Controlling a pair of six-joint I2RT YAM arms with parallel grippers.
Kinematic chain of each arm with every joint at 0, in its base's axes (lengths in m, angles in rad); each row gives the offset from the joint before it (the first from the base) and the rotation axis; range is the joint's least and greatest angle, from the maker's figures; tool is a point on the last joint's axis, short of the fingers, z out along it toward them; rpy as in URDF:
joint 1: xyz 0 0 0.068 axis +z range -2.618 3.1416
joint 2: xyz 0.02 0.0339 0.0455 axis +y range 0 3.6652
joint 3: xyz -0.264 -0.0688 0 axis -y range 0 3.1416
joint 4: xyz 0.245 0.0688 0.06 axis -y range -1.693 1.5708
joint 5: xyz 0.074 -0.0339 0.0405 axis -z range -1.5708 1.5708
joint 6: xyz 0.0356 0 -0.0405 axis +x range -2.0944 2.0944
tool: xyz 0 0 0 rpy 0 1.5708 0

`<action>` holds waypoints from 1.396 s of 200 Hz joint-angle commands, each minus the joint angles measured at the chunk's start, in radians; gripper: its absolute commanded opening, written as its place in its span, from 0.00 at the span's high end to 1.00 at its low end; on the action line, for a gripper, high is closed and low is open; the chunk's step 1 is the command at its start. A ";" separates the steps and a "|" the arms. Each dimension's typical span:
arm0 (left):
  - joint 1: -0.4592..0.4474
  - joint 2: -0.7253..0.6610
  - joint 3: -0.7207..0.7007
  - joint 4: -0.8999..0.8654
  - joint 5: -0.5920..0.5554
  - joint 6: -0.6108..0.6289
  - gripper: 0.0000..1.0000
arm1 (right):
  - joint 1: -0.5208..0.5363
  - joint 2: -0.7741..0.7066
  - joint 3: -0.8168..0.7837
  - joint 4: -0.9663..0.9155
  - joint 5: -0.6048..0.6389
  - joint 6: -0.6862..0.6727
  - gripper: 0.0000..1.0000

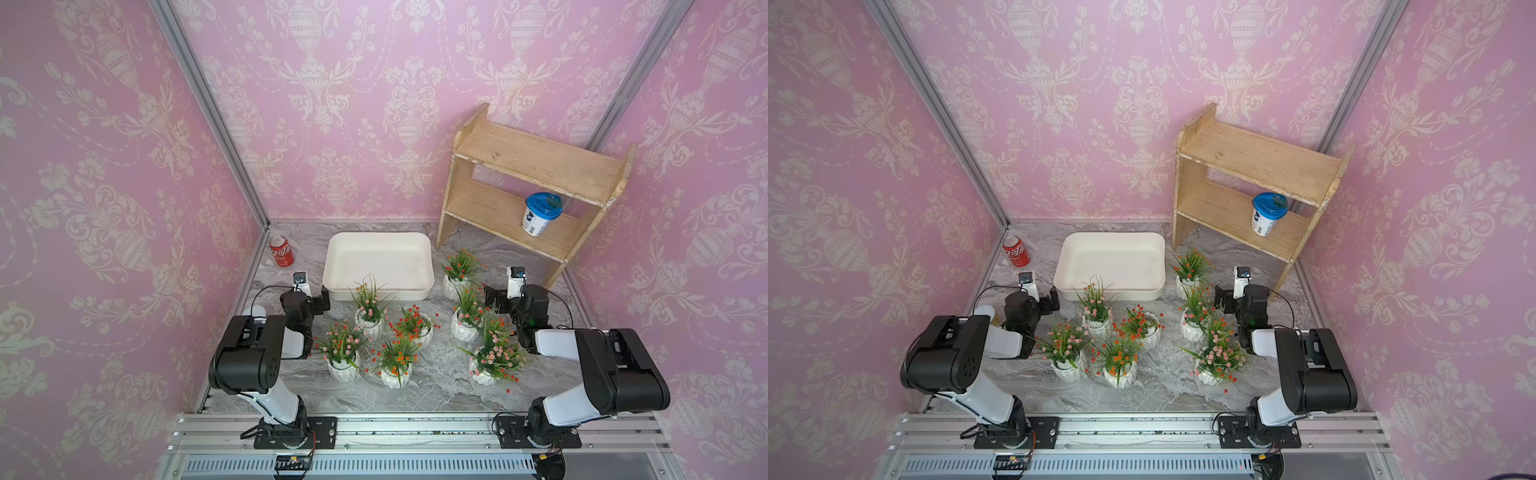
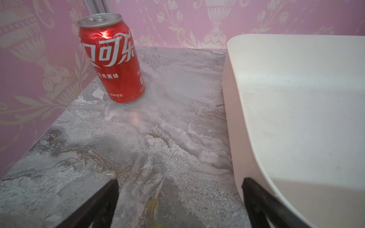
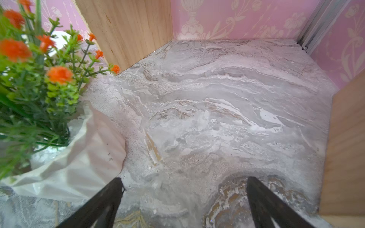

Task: Put the potted gypsophila into the storage box
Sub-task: Pick up the baby's breath potted plant from the center of the board.

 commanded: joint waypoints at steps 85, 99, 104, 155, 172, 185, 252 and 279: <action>0.004 -0.007 0.015 -0.008 0.026 0.020 0.01 | 0.004 -0.001 0.010 0.014 0.005 0.010 0.00; 0.004 -0.006 0.015 -0.008 0.027 0.021 0.01 | 0.005 -0.002 0.009 0.015 0.005 0.010 0.00; 0.004 -0.006 0.015 -0.008 0.025 0.020 0.01 | 0.005 -0.001 0.009 0.015 0.005 0.010 0.00; 0.004 -0.006 0.015 -0.008 0.025 0.020 0.01 | 0.004 -0.001 0.010 0.015 0.005 0.011 0.00; 0.004 -0.008 0.015 -0.008 0.026 0.020 0.01 | 0.005 -0.001 0.009 0.015 0.005 0.009 0.00; 0.004 -0.007 0.015 -0.008 0.025 0.019 0.01 | 0.005 -0.002 0.009 0.014 0.005 0.011 0.00; 0.009 -0.007 0.015 -0.009 0.033 0.014 0.01 | 0.004 -0.002 0.009 0.016 0.003 0.009 0.00; 0.010 -0.012 0.011 -0.005 -0.008 0.002 0.01 | 0.004 -0.004 0.011 0.014 0.004 0.011 0.00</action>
